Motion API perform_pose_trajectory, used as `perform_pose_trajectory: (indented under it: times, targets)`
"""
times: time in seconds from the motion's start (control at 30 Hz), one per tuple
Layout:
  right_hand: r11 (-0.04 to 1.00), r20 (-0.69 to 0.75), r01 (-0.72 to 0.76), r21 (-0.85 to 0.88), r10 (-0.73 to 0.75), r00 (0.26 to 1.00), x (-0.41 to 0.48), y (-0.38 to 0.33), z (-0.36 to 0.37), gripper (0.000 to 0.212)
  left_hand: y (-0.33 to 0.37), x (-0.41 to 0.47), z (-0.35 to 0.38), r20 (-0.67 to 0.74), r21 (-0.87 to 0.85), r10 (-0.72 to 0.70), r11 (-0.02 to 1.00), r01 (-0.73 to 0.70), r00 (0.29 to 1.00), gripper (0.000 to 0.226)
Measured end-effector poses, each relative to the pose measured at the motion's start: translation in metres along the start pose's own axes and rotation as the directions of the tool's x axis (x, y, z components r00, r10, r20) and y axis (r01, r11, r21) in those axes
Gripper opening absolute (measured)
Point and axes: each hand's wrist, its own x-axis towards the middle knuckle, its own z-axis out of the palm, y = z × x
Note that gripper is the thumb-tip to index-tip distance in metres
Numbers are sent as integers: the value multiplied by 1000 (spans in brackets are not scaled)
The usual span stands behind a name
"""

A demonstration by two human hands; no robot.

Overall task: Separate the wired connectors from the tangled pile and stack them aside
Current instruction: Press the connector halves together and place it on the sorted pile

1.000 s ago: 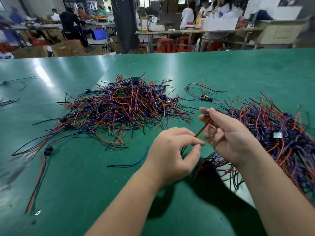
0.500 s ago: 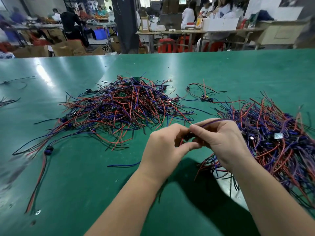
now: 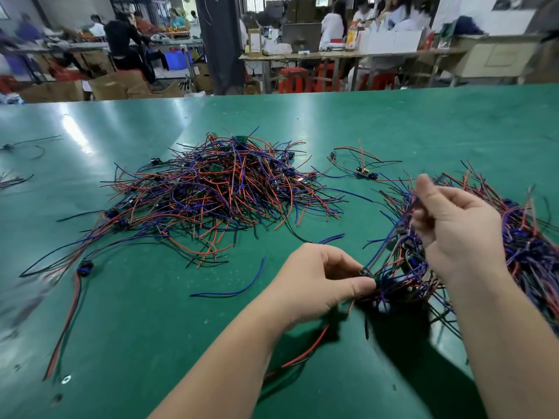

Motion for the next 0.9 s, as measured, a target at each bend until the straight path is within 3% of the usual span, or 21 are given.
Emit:
perform_pose_trajectory:
  times: [0.1, 0.2, 0.27, 0.33, 0.37, 0.43, 0.5, 0.6, 0.7, 0.8, 0.9]
  targets:
    - [978, -114, -17, 206, 41, 993, 5, -2, -5, 21, -2, -1, 2, 19, 66, -15, 998, 13, 1000, 18]
    - [922, -130, -33, 386, 90, 987, 12, -6, -11, 21, -3, -1, 0, -31, 120, -45, 992, 49, 998, 14]
    - [907, -104, -80, 414, 135, 985, 16, -8, -12, 20, 2, 1, -4, -49, -29, -75, 997, 73, 996, 9]
    - [930, -24, -202, 308, 220, 975, 15, -4, -10, 14, 11, 2, -9, -4, -321, -110, 941, 103, 994, 8]
    - [944, 43, -262, 201, 258, 965, 13, 0, -6, 11, 16, 2, -12, 35, -482, -122, 868, 124, 992, 6]
    - [953, 227, -294, -68, 302, 926, 4, 9, 1, 15, 22, 2, -19, 76, -713, -109, 689, 130, 991, 33]
    - [937, 421, -207, -283, 315, 851, -10, 16, 8, 19, 23, 2, -23, 22, -795, -81, 604, 66, 996, 56]
    - [952, 542, -146, -268, 274, 794, -27, 20, 19, 27, 21, 2, -21, -106, -786, -97, 618, -24, 990, 40]
    - [974, 488, -215, -71, 222, 844, -31, 25, 26, 14, 16, 2, -10, -193, -708, -91, 702, -75, 977, 27]
    - [951, 445, -306, 35, 260, 857, -30, 26, 28, 9, 14, 0, -5, -214, -602, 78, 775, -194, 974, 12]
    - [920, 433, -378, 99, 302, 849, -24, 19, 25, 13, 13, 1, -8, -222, -428, 224, 852, -301, 949, 17]
